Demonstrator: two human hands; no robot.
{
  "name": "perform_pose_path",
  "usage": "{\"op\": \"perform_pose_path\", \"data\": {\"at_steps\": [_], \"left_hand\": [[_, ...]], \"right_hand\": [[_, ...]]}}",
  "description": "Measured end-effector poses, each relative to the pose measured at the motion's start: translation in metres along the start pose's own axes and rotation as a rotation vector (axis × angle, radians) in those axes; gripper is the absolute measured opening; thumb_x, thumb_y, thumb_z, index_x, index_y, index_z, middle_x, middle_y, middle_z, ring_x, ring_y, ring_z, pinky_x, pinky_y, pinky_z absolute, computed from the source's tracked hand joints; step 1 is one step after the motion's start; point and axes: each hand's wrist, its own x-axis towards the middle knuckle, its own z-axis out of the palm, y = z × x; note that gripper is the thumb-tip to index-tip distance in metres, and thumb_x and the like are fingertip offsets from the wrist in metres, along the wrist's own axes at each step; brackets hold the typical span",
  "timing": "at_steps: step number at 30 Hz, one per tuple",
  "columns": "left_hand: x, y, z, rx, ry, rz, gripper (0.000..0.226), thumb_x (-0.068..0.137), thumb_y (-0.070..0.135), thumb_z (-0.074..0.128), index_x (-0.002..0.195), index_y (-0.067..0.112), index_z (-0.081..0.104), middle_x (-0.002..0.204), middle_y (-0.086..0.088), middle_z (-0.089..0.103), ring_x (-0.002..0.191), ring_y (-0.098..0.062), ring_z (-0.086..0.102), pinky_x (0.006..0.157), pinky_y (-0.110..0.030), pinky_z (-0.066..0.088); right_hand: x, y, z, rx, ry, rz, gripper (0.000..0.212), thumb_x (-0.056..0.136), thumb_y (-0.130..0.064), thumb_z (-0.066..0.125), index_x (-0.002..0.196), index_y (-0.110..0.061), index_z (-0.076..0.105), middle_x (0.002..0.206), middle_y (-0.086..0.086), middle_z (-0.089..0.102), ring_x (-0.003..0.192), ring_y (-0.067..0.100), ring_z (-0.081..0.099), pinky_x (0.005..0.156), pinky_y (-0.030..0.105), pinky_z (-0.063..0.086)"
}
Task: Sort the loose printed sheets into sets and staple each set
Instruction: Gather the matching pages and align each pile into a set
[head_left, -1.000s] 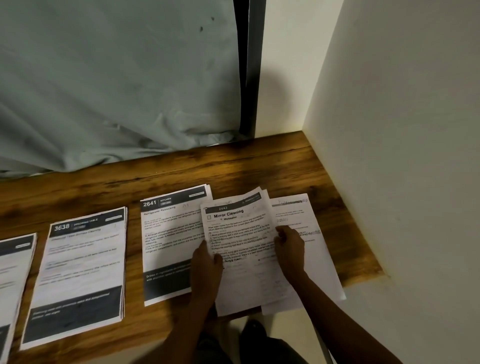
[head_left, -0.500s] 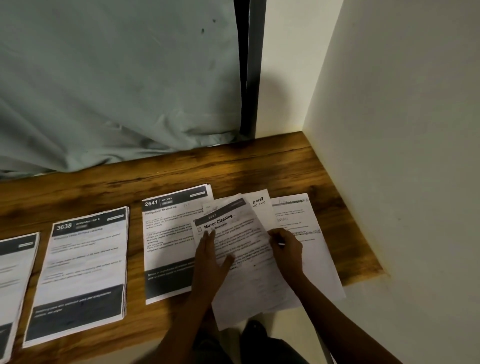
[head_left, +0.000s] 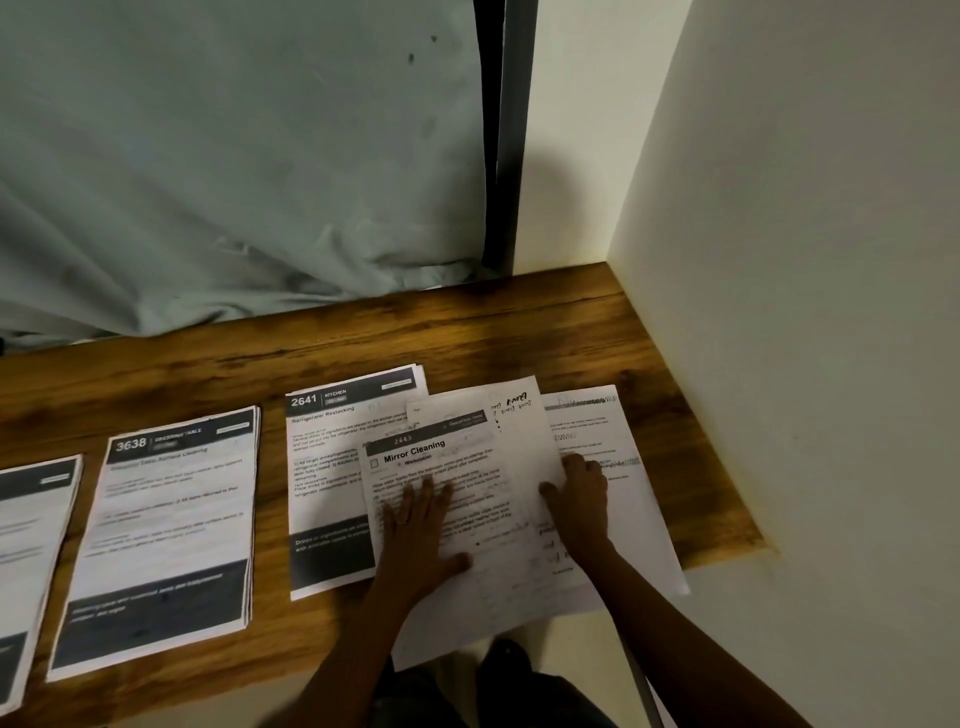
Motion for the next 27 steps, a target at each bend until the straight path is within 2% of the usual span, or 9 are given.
{"op": "perform_pose_path", "data": {"at_steps": [3, 7, 10, 13, 16, 20, 24, 27], "left_hand": [[-0.002, -0.001, -0.002, -0.02, -0.007, -0.013, 0.113, 0.056, 0.082, 0.02, 0.139, 0.021, -0.027, 0.147, 0.0, -0.033, 0.136, -0.025, -0.032, 0.105, -0.045, -0.027], [-0.003, 0.0, -0.005, -0.022, -0.022, -0.022, 0.115, 0.058, 0.083, 0.025, 0.138, 0.019, -0.027, 0.147, 0.0, -0.033, 0.134, -0.025, -0.033, 0.103, -0.045, -0.029], [-0.003, 0.001, -0.007, -0.001, -0.017, -0.035, 0.113, 0.07, 0.074, 0.04, 0.139, 0.015, -0.027, 0.148, -0.002, -0.032, 0.134, -0.025, -0.033, 0.103, -0.045, -0.028], [-0.004, -0.001, -0.007, 0.0, -0.009, -0.049, 0.11, 0.077, 0.067, 0.05, 0.143, 0.019, -0.024, 0.151, -0.004, -0.031, 0.135, -0.025, -0.033, 0.103, -0.045, -0.028], [-0.005, -0.003, -0.009, 0.014, -0.007, -0.068, 0.107, 0.082, 0.064, 0.053, 0.146, 0.023, -0.021, 0.148, -0.002, -0.033, 0.132, -0.024, -0.034, 0.103, -0.046, -0.027], [-0.004, -0.006, -0.008, 0.019, -0.004, -0.087, 0.105, 0.082, 0.064, 0.052, 0.147, 0.024, -0.021, 0.152, -0.003, -0.03, 0.131, -0.022, -0.034, 0.104, -0.046, -0.026], [-0.004, -0.008, -0.009, -0.014, -0.002, -0.088, 0.108, 0.074, 0.07, 0.046, 0.148, 0.023, -0.018, 0.155, -0.005, -0.024, 0.131, -0.022, -0.032, 0.105, -0.047, -0.024], [-0.005, -0.011, -0.01, -0.033, 0.015, -0.101, 0.105, 0.08, 0.063, 0.054, 0.148, 0.024, -0.016, 0.156, -0.005, -0.022, 0.135, -0.022, -0.029, 0.106, -0.047, -0.023]], "right_hand": [[0.002, 0.001, 0.002, 0.059, 0.011, 0.043, 0.036, 0.081, -0.016, 0.068, 0.113, -0.01, 0.051, 0.108, 0.007, 0.053, 0.101, 0.022, 0.05, 0.084, 0.032, 0.045], [0.002, -0.001, -0.001, 0.085, 0.045, 0.083, 0.018, 0.084, -0.012, 0.064, 0.095, -0.014, 0.051, 0.089, -0.001, 0.054, 0.086, 0.019, 0.056, 0.068, 0.025, 0.039], [-0.001, -0.002, -0.005, 0.066, 0.079, 0.055, 0.012, 0.087, -0.013, 0.062, 0.095, -0.014, 0.053, 0.083, -0.004, 0.055, 0.077, 0.015, 0.056, 0.066, 0.023, 0.04], [-0.003, -0.002, -0.011, 0.044, 0.106, 0.038, 0.008, 0.09, -0.015, 0.06, 0.096, -0.015, 0.054, 0.08, -0.006, 0.054, 0.069, 0.011, 0.052, 0.06, 0.02, 0.037], [-0.002, -0.002, -0.015, 0.033, 0.136, 0.04, 0.003, 0.092, -0.017, 0.057, 0.093, -0.015, 0.058, 0.081, -0.005, 0.058, 0.068, 0.01, 0.052, 0.061, 0.021, 0.038], [0.003, 0.0, -0.017, 0.102, 0.166, 0.011, 0.007, 0.09, -0.017, 0.06, 0.094, -0.013, 0.064, 0.091, 0.001, 0.064, 0.083, 0.016, 0.06, 0.074, 0.025, 0.047], [0.003, -0.006, -0.024, 0.156, 0.191, -0.038, 0.003, 0.091, -0.011, 0.056, 0.089, -0.013, 0.056, 0.078, -0.001, 0.059, 0.073, 0.017, 0.059, 0.065, 0.021, 0.043], [0.01, -0.013, -0.042, 0.195, 0.245, -0.058, 0.007, 0.093, -0.01, 0.052, 0.088, -0.014, 0.052, 0.075, -0.002, 0.056, 0.069, 0.015, 0.056, 0.06, 0.021, 0.044]]}}
